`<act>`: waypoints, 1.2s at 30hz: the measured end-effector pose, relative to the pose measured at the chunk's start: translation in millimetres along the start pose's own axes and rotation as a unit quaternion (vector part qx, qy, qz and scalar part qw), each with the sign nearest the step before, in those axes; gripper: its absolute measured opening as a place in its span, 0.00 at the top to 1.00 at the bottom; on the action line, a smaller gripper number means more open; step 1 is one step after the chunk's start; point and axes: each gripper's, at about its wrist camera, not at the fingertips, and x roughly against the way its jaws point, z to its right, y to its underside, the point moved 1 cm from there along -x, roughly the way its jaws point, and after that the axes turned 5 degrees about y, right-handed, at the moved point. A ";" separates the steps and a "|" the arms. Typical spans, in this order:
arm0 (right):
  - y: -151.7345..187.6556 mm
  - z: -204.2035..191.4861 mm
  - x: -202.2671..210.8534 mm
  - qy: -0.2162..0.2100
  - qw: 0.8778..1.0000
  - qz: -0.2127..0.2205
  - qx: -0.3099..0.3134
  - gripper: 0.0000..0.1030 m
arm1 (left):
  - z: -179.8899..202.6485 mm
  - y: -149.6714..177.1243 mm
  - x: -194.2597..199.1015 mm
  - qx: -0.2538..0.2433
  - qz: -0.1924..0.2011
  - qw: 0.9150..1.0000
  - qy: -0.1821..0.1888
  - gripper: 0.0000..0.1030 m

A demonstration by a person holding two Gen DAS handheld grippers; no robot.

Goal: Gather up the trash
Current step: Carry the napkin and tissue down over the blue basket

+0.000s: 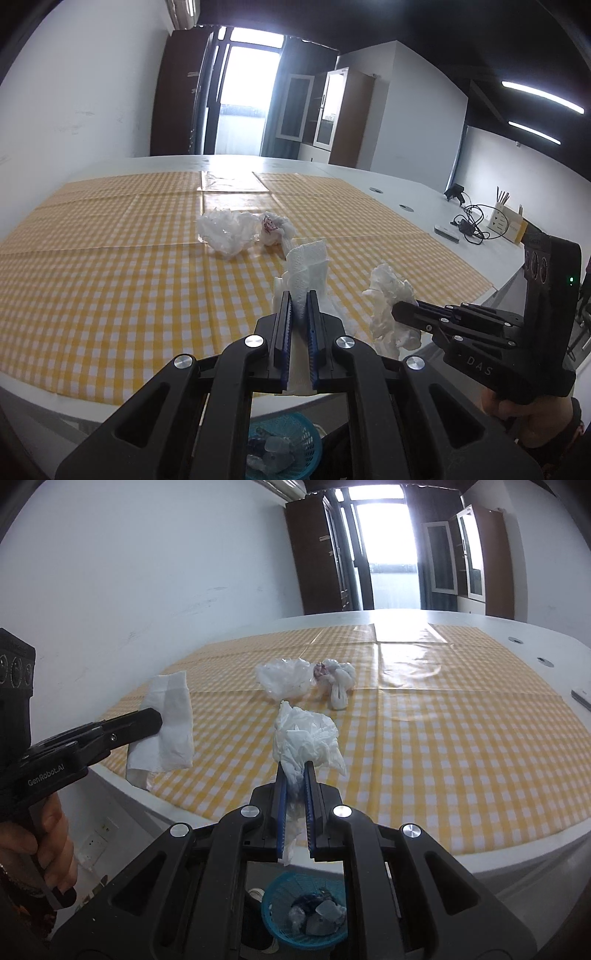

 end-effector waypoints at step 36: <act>178.5 -17.0 -44.7 0.007 0.984 -0.178 -0.004 0.92 | -25.5 189.3 -37.3 0.054 -0.146 0.988 0.014 0.94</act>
